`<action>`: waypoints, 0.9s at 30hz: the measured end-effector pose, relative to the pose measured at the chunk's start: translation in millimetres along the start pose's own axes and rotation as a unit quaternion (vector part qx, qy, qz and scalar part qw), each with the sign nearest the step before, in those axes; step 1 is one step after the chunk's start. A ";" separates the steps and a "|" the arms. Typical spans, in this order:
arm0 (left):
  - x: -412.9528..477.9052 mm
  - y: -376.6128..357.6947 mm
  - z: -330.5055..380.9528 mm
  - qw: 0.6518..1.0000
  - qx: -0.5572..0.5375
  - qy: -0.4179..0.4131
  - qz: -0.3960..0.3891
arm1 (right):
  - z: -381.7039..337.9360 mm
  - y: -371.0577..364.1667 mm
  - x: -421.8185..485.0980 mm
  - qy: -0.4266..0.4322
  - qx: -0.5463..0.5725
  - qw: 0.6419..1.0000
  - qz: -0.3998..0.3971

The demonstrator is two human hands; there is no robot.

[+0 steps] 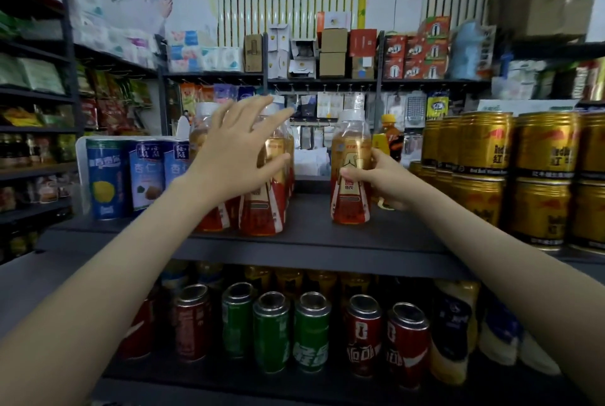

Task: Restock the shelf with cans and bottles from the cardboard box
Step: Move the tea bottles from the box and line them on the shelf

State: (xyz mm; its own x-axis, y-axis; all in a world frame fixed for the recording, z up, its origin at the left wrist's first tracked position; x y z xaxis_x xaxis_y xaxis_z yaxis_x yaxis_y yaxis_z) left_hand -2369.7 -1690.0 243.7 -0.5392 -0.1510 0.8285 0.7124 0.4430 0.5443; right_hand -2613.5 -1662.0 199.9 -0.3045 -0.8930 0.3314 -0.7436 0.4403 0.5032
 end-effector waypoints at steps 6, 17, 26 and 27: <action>-6.5 -12.7 -22.4 0.993 0.066 -0.068 -0.064 | -0.8 -35.5 64.2 -0.019 -0.085 0.996 -0.028; -25.0 -20.8 -22.8 0.986 0.065 -0.144 -0.051 | 13.1 -59.8 123.8 -0.034 -0.170 0.985 0.023; -33.9 -27.8 -30.5 0.981 0.064 -0.178 -0.038 | 0.3 -75.1 110.8 0.125 -0.506 0.844 0.127; -33.8 -27.8 -31.4 0.980 0.068 -0.180 -0.039 | 1.0 -75.6 111.7 0.123 -0.522 0.836 0.120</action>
State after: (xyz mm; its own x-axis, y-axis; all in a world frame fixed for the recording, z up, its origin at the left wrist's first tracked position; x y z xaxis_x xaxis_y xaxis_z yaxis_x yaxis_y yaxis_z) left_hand -2357.2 -1725.0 204.7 -0.7314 0.1222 0.6710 0.6091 0.5595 0.5621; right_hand -2591.9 -1795.1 198.0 -0.1431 -0.7775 0.6123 0.2842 0.5604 0.7780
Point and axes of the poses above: each hand's wrist, its own x-axis towards the middle knuckle, its own y-axis out of the back of the hand, z = x × y, the point moved 5 cm from there along x, towards the middle knuckle, and after that the axes turned 15 degrees about -x, right-handed, at the moved point
